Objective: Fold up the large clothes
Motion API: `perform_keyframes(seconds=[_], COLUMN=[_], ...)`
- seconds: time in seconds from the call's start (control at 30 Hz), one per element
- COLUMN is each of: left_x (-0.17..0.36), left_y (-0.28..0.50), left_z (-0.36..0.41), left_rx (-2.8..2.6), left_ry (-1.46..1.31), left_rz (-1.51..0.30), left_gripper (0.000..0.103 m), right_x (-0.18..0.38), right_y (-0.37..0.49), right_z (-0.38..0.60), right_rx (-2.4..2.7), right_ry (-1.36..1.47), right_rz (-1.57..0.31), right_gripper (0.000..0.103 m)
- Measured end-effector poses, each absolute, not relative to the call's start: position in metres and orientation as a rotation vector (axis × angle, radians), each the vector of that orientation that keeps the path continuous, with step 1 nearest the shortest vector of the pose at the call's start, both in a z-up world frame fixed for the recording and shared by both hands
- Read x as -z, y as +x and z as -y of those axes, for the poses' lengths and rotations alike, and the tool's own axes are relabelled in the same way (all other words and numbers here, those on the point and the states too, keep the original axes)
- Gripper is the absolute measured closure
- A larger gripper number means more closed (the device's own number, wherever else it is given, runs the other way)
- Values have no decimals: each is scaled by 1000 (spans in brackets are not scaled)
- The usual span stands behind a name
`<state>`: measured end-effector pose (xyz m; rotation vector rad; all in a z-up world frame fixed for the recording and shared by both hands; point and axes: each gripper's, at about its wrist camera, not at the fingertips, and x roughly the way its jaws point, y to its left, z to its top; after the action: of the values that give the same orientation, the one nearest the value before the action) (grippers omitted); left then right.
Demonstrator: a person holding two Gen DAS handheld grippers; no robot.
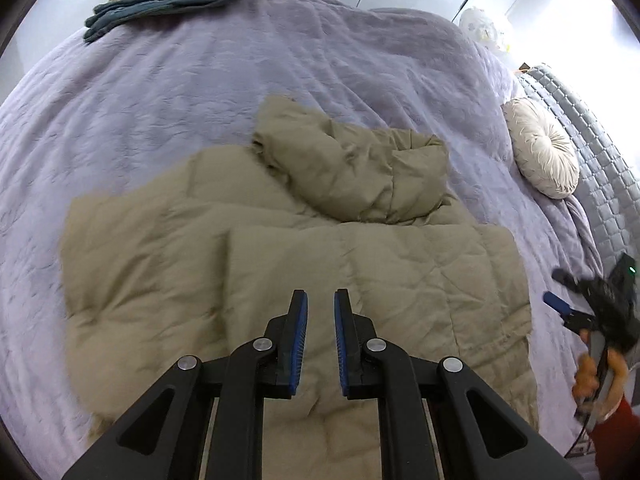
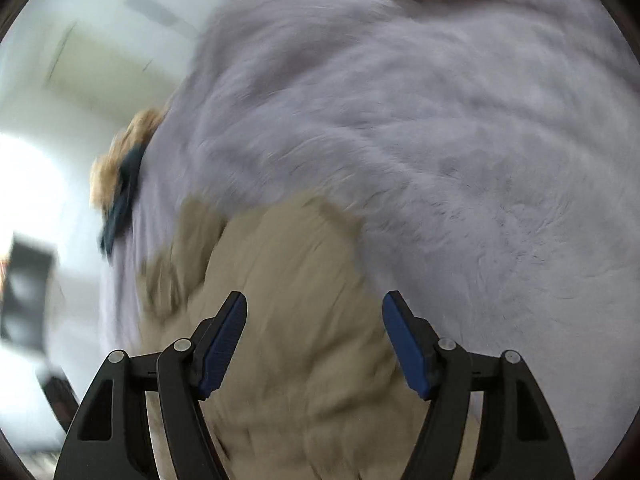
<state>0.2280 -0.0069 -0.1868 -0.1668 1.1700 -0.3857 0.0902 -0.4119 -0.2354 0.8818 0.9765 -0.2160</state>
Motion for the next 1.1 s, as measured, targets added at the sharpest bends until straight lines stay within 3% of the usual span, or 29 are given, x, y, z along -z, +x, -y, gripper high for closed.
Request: perform_keyframes(seconds=[0.2, 0.27, 0.3, 0.37, 0.7, 1.1], left_x=[223, 230, 233, 238, 260, 260], left_y=[240, 239, 239, 241, 247, 248], left_z=[6, 3, 4, 5, 7, 11], left_rx=[324, 322, 320, 321, 321, 312], left_ry=[-107, -93, -80, -63, -118, -101], left_rz=[-1220, -1228, -1229, -1234, -1250, -1247], left_gripper=[89, 89, 89, 89, 89, 89], right_x=[306, 314, 310, 292, 307, 229], right_y=[123, 132, 137, 148, 160, 82], right_z=[444, 440, 437, 428, 420, 366], right_rx=[176, 122, 107, 125, 318, 282], right_ry=[1182, 1264, 1241, 1077, 717, 482], right_rz=[-1015, -994, -981, -971, -1135, -1033], right_gripper=[31, 68, 77, 87, 89, 89])
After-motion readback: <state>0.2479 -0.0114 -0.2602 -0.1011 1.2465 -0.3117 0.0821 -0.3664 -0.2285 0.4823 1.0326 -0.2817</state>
